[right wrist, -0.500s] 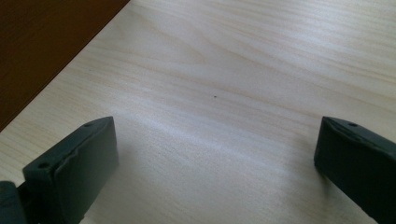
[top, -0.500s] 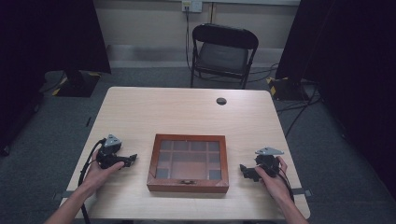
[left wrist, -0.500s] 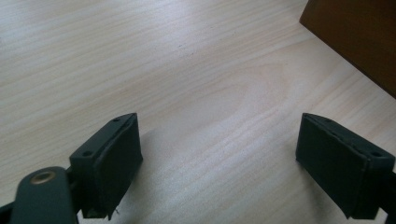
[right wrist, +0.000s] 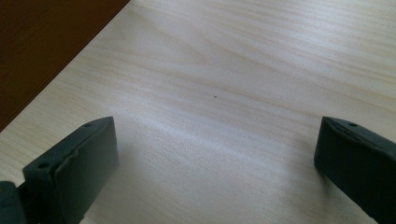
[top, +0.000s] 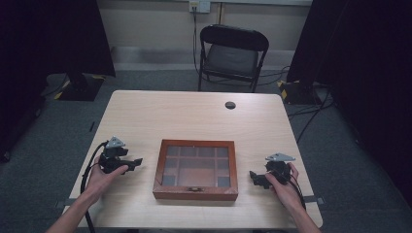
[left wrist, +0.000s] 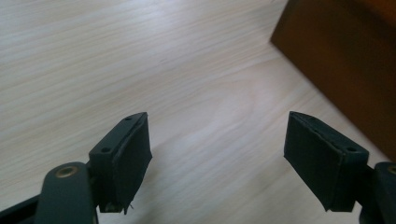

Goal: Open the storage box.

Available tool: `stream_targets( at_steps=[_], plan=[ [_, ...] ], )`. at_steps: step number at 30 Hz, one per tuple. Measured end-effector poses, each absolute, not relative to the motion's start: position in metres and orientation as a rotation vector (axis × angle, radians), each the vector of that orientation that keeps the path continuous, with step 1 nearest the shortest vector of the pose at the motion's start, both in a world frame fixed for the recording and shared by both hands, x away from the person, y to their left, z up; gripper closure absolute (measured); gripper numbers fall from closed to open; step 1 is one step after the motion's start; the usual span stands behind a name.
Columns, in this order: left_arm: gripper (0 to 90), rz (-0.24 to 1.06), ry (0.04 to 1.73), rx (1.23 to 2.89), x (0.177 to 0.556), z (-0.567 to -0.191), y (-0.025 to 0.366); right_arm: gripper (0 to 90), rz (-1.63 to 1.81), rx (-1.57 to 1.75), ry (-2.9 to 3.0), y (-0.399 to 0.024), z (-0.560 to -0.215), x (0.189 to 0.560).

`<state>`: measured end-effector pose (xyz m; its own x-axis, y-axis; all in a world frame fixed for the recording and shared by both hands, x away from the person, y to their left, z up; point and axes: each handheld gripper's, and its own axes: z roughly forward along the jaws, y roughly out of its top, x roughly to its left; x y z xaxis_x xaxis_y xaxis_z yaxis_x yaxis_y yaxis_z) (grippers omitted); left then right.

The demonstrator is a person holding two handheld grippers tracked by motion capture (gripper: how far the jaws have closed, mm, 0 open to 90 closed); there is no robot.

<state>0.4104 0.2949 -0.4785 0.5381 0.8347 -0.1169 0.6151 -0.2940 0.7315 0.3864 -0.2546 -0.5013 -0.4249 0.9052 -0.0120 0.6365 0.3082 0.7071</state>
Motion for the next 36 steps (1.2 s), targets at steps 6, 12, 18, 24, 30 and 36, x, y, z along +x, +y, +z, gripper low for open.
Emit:
stream_targets(
  at_steps=[6, 12, 18, 24, 30, 36],
  plan=[
    [26.6, 0.329, 1.138, 1.997, 0.406, -0.467, 0.289, 0.0, 0.891, 1.371, 2.175, -0.255, -0.501, 0.386],
    [28.0, 0.307, 1.099, 2.003, 0.403, -0.458, 0.283, 0.0, 0.892, 1.366, 2.177, -0.255, -0.501, 0.387],
    [29.8, 0.251, 1.044, 1.982, 0.397, -0.444, 0.271, 0.0, 0.893, 1.366, 2.179, -0.255, -0.501, 0.387],
    [31.5, 0.243, 0.980, 1.984, 0.391, -0.435, 0.258, 0.0, 0.893, 1.365, 2.180, -0.255, -0.501, 0.387],
    [32.7, 0.225, 0.904, 2.014, 0.383, -0.429, 0.243, 0.0, 0.893, 1.365, 2.179, -0.255, -0.501, 0.387],
    [32.6, 0.205, 0.868, 2.019, 0.378, -0.424, 0.232, 0.0, 0.893, 1.365, 2.179, -0.255, -0.501, 0.387]
  ],
)
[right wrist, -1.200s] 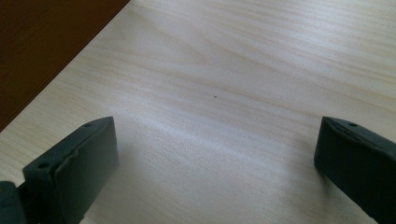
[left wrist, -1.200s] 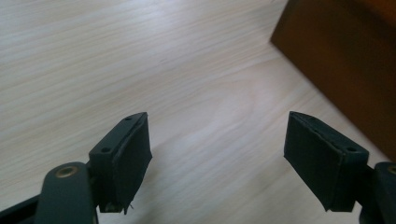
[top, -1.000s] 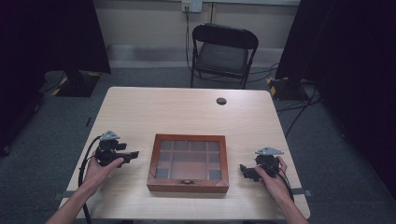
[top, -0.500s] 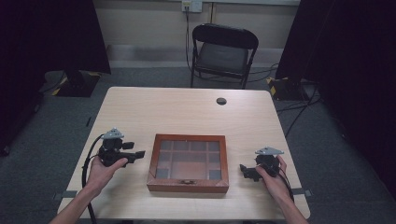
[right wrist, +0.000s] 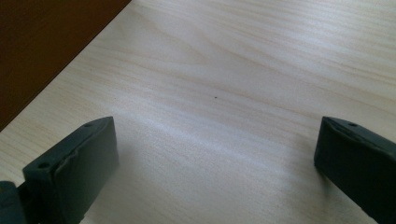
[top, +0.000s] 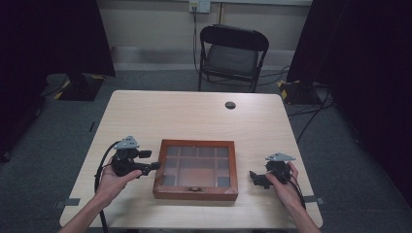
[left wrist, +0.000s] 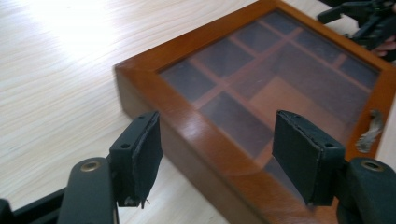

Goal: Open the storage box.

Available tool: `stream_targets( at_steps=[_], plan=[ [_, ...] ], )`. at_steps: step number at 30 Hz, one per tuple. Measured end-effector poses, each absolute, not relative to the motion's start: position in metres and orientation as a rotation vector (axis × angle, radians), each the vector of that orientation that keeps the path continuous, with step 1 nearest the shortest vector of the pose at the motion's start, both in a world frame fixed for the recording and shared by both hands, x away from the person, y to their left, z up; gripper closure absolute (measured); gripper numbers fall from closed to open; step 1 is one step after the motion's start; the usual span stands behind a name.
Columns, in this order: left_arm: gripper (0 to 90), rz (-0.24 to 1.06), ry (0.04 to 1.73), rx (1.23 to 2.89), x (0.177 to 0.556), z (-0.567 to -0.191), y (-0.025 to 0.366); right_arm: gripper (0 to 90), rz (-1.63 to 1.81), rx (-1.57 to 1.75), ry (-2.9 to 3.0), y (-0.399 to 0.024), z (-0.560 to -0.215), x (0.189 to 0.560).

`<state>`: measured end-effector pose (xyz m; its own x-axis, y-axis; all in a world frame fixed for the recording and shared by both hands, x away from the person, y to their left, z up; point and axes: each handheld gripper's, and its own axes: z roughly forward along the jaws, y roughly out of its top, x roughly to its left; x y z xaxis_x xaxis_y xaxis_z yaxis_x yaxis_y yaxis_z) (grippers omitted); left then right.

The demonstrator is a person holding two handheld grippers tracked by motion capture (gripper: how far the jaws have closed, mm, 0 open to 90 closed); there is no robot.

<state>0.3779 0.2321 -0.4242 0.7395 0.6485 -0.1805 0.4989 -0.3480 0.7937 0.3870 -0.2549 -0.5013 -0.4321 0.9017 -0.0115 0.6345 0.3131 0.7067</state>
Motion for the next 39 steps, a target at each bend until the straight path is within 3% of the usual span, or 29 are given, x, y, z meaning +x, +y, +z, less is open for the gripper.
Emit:
stream_targets(
  at_steps=[12, 23, 32, 39],
  plan=[
    [38.0, 0.058, 0.737, 2.012, 0.371, -0.410, 0.202, 0.0, 0.893, 1.365, 2.179, -0.255, -0.501, 0.387],
    [41.3, 0.023, 0.647, 2.040, 0.366, -0.403, 0.180, 0.0, 0.893, 1.365, 2.180, -0.255, -0.501, 0.387],
    [44.2, 0.095, 0.598, 2.078, 0.360, -0.399, 0.158, 0.0, 0.893, 1.365, 2.179, -0.255, -0.501, 0.387],
    [45.9, 0.015, 0.564, 2.075, 0.351, -0.407, 0.138, 0.0, 0.893, 1.365, 2.179, -0.255, -0.501, 0.387]
  ],
)
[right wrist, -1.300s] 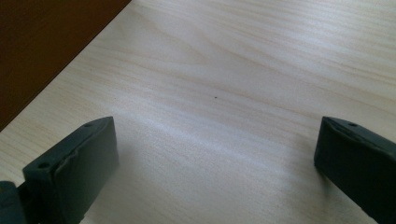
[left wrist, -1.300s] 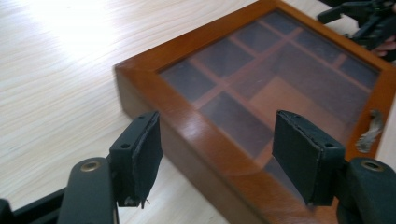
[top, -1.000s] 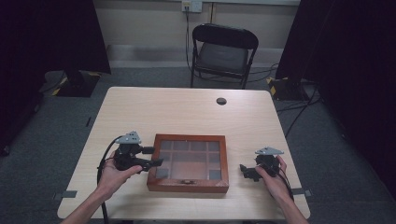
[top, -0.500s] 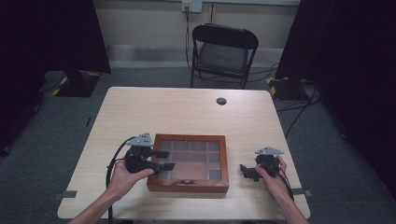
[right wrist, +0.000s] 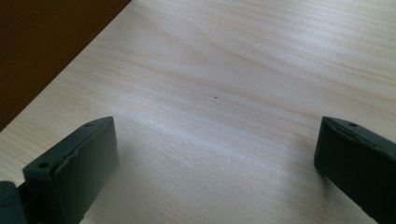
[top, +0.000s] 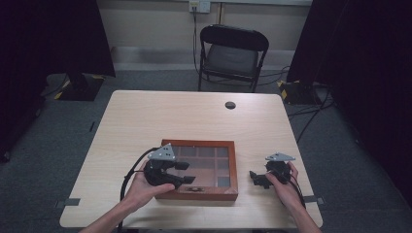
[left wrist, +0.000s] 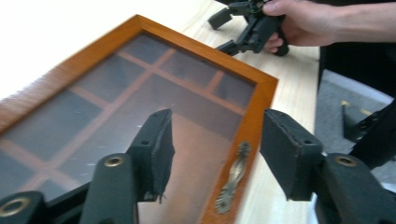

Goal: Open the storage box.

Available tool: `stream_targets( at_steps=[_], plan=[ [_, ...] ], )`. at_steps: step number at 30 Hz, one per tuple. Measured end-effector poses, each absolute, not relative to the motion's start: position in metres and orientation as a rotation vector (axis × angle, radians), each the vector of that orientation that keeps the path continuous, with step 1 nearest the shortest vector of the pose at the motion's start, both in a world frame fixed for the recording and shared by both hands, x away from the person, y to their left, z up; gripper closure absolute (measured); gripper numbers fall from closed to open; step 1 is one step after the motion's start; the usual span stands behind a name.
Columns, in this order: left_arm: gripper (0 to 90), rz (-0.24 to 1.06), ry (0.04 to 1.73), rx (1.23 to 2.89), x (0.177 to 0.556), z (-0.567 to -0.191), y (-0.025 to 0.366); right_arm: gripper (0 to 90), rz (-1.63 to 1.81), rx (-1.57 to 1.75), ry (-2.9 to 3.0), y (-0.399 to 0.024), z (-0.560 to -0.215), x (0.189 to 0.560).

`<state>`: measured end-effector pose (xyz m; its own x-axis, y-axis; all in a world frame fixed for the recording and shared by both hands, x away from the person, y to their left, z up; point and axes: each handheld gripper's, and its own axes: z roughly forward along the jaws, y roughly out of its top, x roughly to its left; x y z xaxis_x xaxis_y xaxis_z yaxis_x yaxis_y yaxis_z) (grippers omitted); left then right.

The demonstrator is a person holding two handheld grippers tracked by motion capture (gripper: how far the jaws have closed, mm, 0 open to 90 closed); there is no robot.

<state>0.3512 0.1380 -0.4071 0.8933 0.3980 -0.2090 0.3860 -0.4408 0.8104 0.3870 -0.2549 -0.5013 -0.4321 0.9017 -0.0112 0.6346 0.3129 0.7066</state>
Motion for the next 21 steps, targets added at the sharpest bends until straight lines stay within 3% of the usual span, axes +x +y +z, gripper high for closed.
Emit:
stream_targets(
  at_steps=[3, 10, 14, 21],
  plan=[
    [49.4, 0.038, 0.553, 2.095, 0.348, -0.410, 0.135, 0.0, 0.893, 1.365, 2.179, -0.255, -0.501, 0.387],
    [62.4, -0.041, 0.493, 2.156, 0.342, -0.424, 0.126, 0.0, 0.893, 1.364, 2.181, -0.255, -0.501, 0.387],
    [65.5, -0.090, 0.492, 2.178, 0.342, -0.430, 0.123, 0.0, 0.893, 1.364, 2.181, -0.255, -0.501, 0.387],
    [72.9, -0.065, 0.483, 2.213, 0.344, -0.437, 0.119, 0.0, 0.893, 1.363, 2.181, -0.255, -0.501, 0.387]
  ],
)
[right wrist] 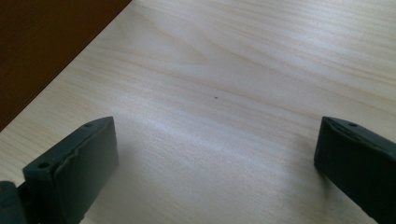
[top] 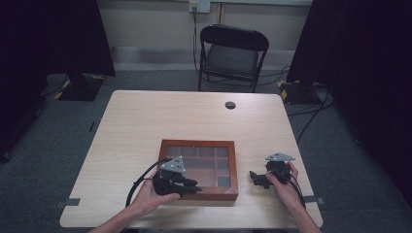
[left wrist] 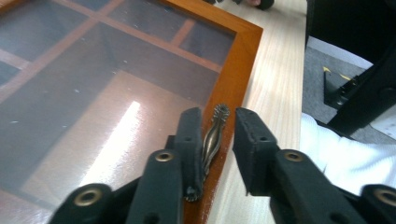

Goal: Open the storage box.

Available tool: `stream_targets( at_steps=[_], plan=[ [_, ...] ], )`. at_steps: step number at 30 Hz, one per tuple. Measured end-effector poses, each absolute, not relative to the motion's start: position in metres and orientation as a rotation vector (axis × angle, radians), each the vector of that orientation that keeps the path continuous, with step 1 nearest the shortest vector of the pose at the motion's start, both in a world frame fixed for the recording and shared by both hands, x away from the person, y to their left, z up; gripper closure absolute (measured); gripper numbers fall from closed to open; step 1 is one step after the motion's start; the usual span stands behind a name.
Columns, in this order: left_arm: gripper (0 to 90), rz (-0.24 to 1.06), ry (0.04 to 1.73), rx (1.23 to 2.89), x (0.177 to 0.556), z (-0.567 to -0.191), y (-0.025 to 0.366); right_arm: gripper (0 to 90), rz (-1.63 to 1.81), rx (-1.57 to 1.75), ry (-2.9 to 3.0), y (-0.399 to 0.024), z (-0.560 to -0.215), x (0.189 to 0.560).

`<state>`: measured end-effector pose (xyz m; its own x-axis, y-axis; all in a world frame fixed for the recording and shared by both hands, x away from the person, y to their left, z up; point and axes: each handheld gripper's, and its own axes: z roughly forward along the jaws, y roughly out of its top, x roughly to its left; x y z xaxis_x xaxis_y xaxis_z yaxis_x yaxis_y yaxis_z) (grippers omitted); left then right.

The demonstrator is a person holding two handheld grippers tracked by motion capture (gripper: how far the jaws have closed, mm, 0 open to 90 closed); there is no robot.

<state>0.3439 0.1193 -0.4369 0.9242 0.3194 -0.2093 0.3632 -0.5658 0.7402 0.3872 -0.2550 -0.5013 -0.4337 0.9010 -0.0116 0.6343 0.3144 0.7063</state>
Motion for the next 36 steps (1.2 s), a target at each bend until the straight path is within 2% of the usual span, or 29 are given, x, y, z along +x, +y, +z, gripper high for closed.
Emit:
stream_targets(
  at_steps=[10, 17, 28, 36],
  plan=[
    [78.4, -0.026, 0.459, 2.203, 0.343, -0.439, 0.118, 0.0, 0.894, 1.364, 2.181, -0.255, -0.501, 0.387],
    [79.9, 0.051, 0.412, 2.209, 0.337, -0.440, 0.116, 0.0, 0.894, 1.363, 2.181, -0.255, -0.501, 0.387],
    [80.6, -0.057, 0.460, 2.193, 0.346, -0.440, 0.118, 0.0, 0.894, 1.363, 2.181, -0.255, -0.501, 0.387],
    [80.7, -0.083, 0.478, 2.207, 0.349, -0.438, 0.117, 0.0, 0.894, 1.364, 2.181, -0.255, -0.501, 0.387]
  ],
)
